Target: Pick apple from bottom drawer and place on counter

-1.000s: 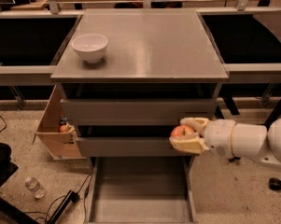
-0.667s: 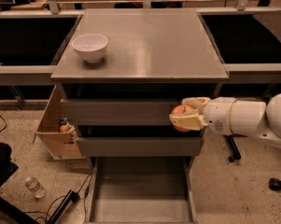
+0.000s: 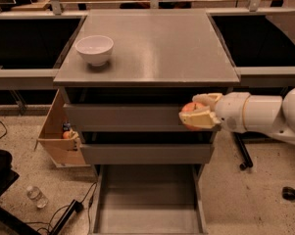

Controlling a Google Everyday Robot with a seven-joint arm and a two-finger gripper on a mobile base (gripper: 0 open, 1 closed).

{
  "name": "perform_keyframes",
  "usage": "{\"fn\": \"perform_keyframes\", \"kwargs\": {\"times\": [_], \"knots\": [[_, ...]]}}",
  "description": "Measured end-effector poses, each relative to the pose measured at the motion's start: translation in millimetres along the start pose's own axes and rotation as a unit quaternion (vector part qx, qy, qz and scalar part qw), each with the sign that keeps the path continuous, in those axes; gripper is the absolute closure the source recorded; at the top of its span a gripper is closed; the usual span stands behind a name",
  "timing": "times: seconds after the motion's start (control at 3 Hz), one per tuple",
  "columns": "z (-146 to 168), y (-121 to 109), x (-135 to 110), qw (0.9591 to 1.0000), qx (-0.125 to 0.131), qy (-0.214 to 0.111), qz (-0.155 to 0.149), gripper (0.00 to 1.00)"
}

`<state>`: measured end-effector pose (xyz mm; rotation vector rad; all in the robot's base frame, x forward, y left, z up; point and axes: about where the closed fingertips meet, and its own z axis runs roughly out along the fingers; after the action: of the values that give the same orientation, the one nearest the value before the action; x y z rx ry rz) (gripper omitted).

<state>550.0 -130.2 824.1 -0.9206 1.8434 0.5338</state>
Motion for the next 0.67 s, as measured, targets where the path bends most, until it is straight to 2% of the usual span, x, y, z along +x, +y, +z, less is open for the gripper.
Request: {"fn": "perform_keyframes", "kwargs": {"times": [0.67], "knots": [[-49,-50,-107,0.9987,0.04,0.002,-0.031,1.0]]}}
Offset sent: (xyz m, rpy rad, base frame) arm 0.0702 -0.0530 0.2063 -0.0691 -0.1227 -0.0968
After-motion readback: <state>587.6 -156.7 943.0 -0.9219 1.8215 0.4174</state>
